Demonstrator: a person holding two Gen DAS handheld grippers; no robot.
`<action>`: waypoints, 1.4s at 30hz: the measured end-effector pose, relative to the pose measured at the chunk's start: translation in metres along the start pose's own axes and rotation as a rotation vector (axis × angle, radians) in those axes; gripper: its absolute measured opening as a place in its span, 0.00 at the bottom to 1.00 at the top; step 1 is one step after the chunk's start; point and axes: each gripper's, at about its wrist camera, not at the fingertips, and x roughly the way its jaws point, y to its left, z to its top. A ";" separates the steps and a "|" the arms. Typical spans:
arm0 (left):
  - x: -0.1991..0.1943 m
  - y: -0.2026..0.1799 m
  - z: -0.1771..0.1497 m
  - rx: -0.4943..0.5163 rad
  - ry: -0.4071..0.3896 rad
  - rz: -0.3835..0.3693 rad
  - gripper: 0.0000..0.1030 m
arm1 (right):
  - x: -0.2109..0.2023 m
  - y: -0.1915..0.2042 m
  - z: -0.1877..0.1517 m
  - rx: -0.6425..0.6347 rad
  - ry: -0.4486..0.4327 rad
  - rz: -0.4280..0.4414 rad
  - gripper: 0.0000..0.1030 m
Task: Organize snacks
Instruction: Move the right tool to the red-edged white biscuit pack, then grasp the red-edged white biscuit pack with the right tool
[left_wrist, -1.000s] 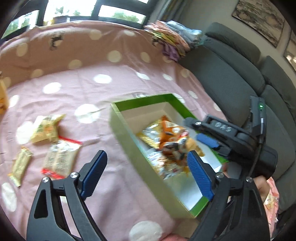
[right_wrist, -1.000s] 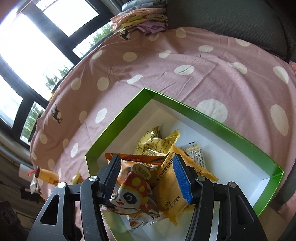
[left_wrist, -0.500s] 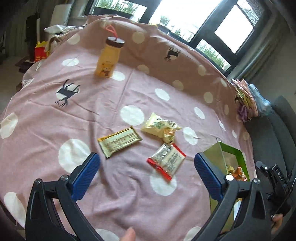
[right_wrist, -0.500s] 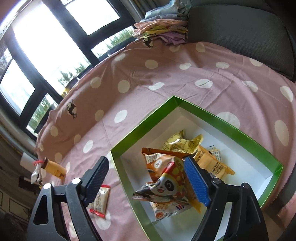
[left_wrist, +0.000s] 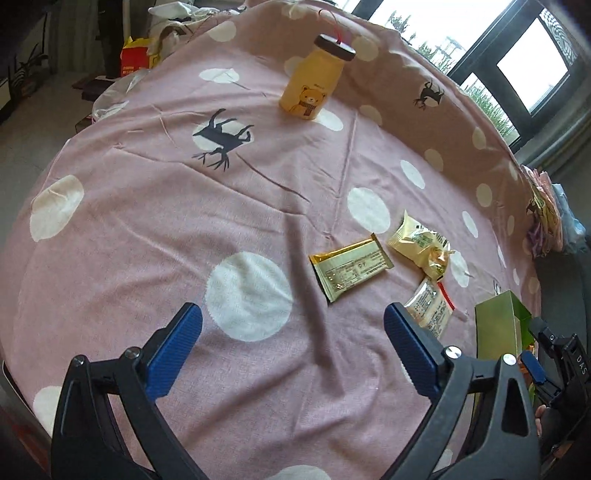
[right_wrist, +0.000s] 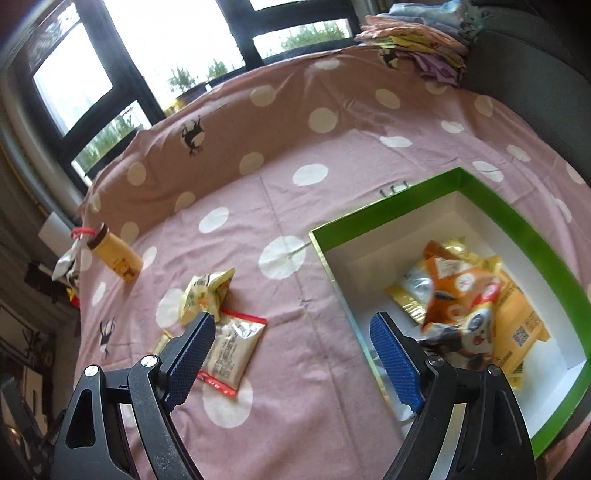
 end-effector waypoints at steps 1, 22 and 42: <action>0.002 0.000 0.000 0.005 0.013 0.005 0.91 | 0.007 0.006 -0.002 -0.012 0.022 0.017 0.84; 0.003 -0.006 -0.002 0.078 0.028 0.024 0.78 | 0.138 0.100 -0.041 -0.179 0.212 -0.171 0.84; 0.003 0.000 -0.001 0.044 0.075 -0.008 0.79 | 0.075 0.120 -0.087 -0.506 0.374 0.174 0.72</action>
